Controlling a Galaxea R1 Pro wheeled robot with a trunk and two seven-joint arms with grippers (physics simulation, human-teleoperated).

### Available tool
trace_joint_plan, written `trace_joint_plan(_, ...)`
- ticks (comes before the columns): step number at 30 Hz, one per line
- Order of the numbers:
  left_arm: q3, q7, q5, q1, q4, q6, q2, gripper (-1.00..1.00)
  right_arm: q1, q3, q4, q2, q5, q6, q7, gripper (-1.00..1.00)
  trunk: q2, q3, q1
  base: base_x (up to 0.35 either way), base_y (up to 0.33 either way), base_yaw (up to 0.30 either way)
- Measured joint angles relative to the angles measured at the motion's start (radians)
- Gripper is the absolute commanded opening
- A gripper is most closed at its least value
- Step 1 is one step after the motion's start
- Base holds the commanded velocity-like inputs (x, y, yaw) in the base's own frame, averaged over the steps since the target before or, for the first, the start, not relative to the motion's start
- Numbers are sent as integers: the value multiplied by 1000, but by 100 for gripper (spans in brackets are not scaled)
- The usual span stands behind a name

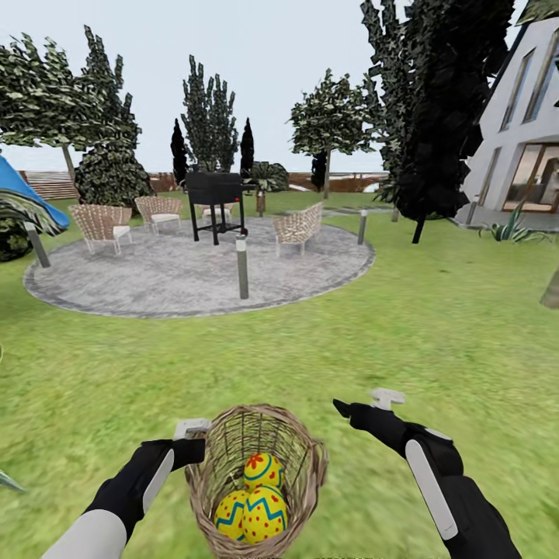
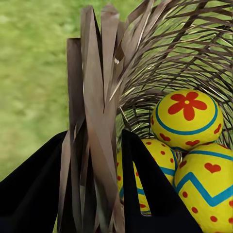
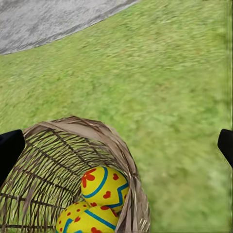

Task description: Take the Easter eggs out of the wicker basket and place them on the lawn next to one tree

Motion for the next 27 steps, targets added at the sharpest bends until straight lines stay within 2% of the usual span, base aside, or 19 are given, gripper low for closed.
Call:
trace_joint_plan(7, 0, 0, 0, 0, 0, 0, 0, -100, 0, -9, 0, -3, 3, -2, -6, 100, 0, -5, 0, 0, 0, -186)
trace_joint_plan(23, 0, 0, -1, 0, -2, 0, -1, -100, 0, -20, -1, -6, 8, -3, -14, 100, 0, -31, 0, 0, 0, -5)
trace_joint_plan(27, 0, 0, 0, 0, -4, 0, -3, -100, 0, -20, -1, -24, 2, -3, -12, 100, 0, -37, 0, 0, 0, 0)
